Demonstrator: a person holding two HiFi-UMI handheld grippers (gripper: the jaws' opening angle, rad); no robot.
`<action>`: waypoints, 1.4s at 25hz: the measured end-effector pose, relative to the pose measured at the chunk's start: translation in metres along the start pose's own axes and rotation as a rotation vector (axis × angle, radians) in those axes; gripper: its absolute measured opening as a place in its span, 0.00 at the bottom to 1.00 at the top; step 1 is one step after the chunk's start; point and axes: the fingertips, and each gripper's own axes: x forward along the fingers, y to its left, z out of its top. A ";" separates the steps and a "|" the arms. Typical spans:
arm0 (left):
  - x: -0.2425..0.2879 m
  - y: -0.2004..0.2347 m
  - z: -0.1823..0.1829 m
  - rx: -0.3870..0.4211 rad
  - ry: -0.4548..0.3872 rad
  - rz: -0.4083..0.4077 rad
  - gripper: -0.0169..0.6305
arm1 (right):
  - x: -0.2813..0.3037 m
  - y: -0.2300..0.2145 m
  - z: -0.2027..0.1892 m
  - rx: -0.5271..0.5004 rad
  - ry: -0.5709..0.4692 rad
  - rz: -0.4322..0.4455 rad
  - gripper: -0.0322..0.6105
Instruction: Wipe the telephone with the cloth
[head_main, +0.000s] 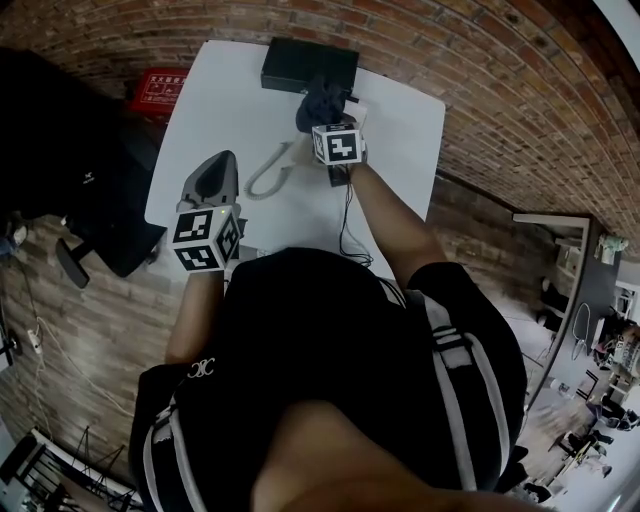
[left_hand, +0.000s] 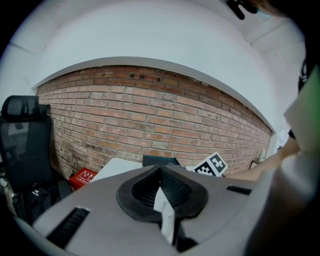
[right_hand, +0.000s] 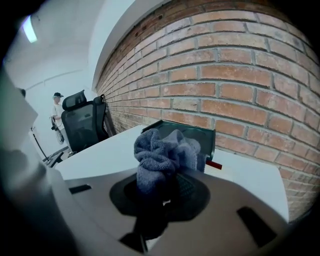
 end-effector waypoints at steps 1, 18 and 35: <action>0.000 -0.001 0.000 0.000 -0.001 -0.002 0.02 | -0.002 0.004 -0.005 -0.012 0.003 0.007 0.12; 0.002 -0.017 -0.003 0.009 0.006 -0.026 0.02 | -0.033 0.062 -0.081 -0.129 0.106 0.141 0.12; 0.002 -0.026 -0.009 0.003 0.014 -0.041 0.02 | -0.037 0.015 -0.105 -0.069 0.199 0.040 0.12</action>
